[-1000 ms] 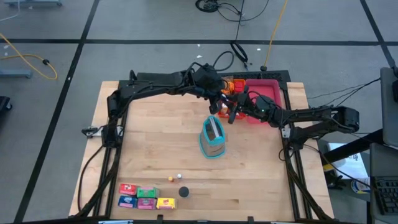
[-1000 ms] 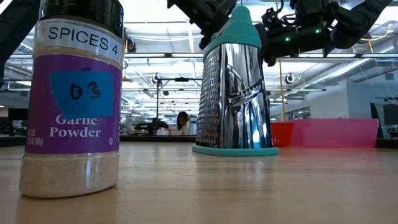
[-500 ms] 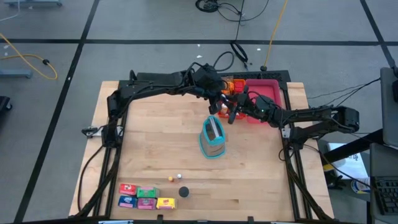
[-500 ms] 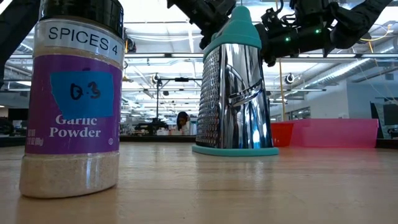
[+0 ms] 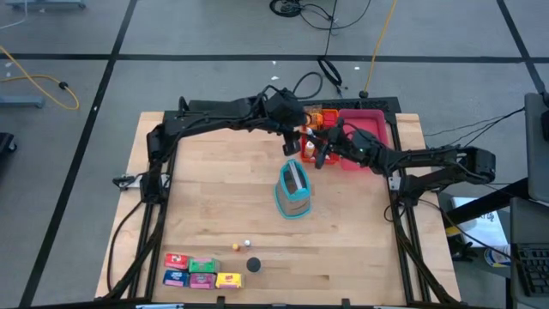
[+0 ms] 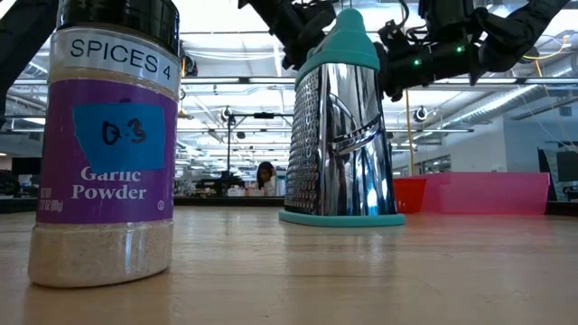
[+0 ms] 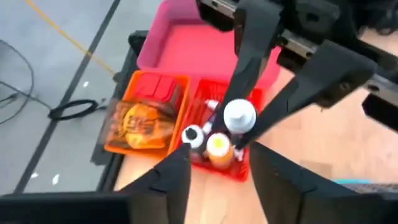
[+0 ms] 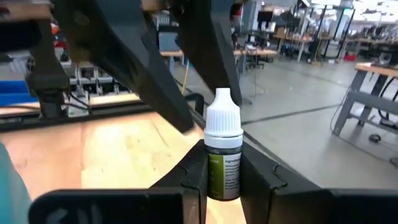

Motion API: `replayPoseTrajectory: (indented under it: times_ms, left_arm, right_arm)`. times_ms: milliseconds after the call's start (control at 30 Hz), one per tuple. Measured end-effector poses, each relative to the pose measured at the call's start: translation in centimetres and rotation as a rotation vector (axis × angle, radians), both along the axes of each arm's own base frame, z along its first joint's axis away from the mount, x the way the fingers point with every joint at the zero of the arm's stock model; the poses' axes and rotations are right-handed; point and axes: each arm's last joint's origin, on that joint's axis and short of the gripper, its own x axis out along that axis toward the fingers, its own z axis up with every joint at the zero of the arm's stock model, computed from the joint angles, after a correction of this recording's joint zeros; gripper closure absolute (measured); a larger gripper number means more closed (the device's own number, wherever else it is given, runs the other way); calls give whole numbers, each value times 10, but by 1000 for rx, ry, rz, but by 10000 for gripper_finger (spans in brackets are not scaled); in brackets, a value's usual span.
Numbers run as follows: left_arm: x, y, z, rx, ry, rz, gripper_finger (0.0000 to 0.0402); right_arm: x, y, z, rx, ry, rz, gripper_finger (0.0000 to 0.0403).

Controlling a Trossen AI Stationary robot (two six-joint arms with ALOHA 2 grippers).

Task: Pick & Place Kitchen Items
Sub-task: Put the small green food coloring bottle into the red bin

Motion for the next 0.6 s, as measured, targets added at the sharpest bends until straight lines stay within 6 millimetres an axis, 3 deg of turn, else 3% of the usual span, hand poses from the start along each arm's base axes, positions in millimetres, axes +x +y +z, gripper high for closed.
replayPoseTrajectory:
  times_ms: [233,400,600]
  left_arm:
    - [-24,0,19,89,73,109,192]
    - [-52,-6,40,120,123,174,195]
    - [-88,-12,48,62,263,239,210]
  right_arm:
    - [-4,-9,-9,44,80,-40,355]
    - [-9,-16,-18,78,170,-101,355]
    - [-15,-18,-31,148,286,-143,356]
